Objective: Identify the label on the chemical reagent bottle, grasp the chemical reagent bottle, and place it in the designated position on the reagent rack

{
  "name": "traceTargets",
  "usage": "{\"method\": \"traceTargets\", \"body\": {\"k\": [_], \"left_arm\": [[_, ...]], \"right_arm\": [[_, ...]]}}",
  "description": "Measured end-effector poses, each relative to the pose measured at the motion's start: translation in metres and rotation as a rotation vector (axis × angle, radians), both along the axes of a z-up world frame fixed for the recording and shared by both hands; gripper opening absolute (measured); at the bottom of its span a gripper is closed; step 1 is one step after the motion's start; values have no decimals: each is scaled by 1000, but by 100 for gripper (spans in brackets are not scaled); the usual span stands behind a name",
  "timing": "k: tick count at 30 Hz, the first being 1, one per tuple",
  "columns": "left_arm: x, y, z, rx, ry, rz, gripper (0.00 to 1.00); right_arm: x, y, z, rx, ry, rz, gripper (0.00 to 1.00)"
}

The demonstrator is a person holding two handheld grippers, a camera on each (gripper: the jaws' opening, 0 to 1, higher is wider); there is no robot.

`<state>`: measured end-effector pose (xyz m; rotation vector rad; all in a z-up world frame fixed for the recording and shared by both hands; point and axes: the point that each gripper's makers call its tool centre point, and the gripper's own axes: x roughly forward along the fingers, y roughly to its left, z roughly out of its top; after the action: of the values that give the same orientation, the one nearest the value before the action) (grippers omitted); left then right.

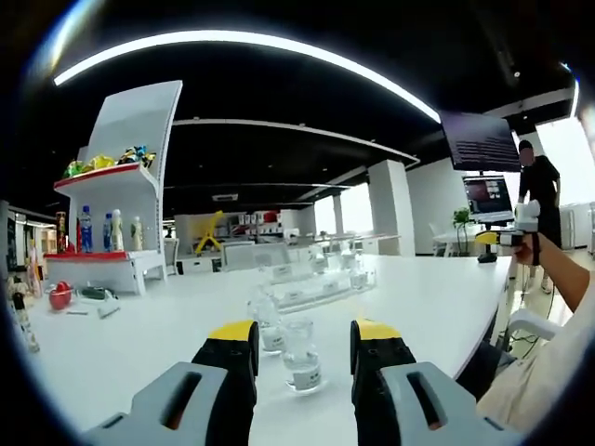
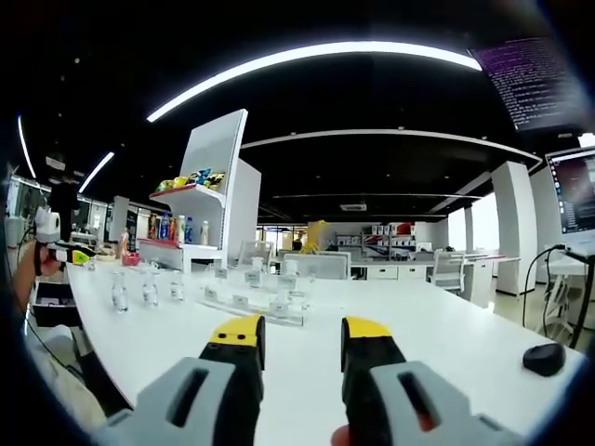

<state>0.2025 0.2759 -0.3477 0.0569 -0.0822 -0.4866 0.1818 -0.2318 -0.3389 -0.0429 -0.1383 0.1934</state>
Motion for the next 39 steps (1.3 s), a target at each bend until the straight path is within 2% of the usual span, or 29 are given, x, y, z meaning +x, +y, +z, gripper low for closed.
{"method": "traceTargets", "body": {"k": [4, 10, 20, 28, 31, 39], "left_arm": [[-1, -2, 1, 4, -2, -3, 40], [7, -4, -12, 20, 33, 7, 39], [14, -13, -20, 23, 54, -3, 39], [24, -16, -27, 30, 69, 20, 39], [30, -16, -34, 90, 75, 55, 39], [39, -19, -44, 94, 93, 66, 39]], "right_arm": [[-1, 1, 2, -1, -3, 0, 32], [0, 4, 0, -5, 1, 4, 32], [2, 3, -2, -12, 10, 5, 32], [7, 7, -7, -13, 19, 14, 32], [8, 7, -9, -14, 23, 15, 32], [10, 11, -13, -21, 33, 24, 32]]}}
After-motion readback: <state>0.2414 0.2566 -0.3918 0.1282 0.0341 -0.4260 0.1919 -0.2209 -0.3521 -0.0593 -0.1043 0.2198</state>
